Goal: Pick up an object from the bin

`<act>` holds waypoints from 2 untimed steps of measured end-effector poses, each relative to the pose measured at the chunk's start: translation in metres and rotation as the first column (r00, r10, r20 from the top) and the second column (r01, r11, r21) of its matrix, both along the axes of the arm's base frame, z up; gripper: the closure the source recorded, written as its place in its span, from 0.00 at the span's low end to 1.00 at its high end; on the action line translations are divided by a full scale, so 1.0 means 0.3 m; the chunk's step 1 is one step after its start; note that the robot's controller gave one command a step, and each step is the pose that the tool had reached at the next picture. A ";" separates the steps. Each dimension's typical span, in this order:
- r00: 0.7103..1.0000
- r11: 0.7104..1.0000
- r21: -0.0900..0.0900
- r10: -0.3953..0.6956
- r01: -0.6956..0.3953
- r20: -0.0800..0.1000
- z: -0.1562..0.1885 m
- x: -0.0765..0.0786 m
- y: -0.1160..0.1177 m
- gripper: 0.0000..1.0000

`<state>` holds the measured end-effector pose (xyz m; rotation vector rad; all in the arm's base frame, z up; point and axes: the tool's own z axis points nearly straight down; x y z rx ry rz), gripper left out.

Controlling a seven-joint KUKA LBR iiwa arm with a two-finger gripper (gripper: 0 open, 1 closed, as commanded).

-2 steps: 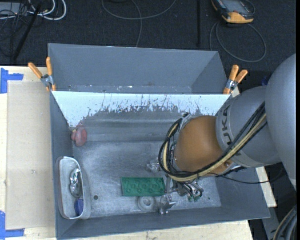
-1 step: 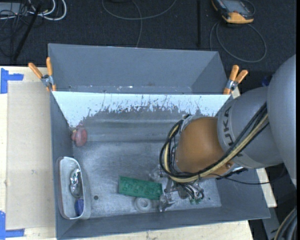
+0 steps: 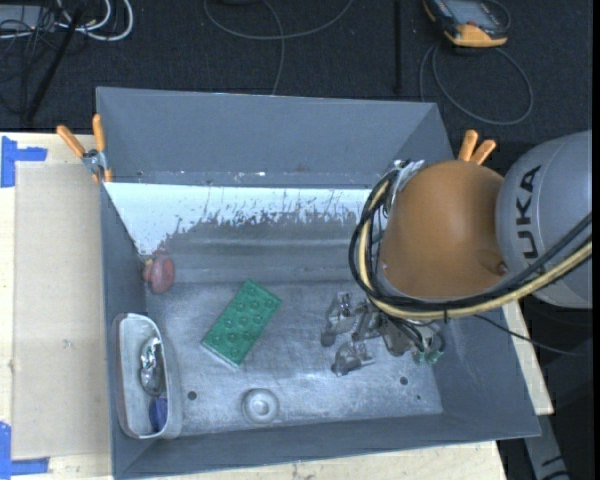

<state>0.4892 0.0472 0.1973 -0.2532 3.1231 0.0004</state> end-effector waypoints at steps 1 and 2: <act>0.867 0.867 -0.003 0.498 -0.498 -0.004 0.259 0.111 -0.040 1.00; 0.799 0.799 0.006 0.601 -0.601 -0.015 -0.184 0.110 0.024 1.00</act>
Offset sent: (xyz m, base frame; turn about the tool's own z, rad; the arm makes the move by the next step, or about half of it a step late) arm 0.0319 -0.0120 0.0768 -0.5227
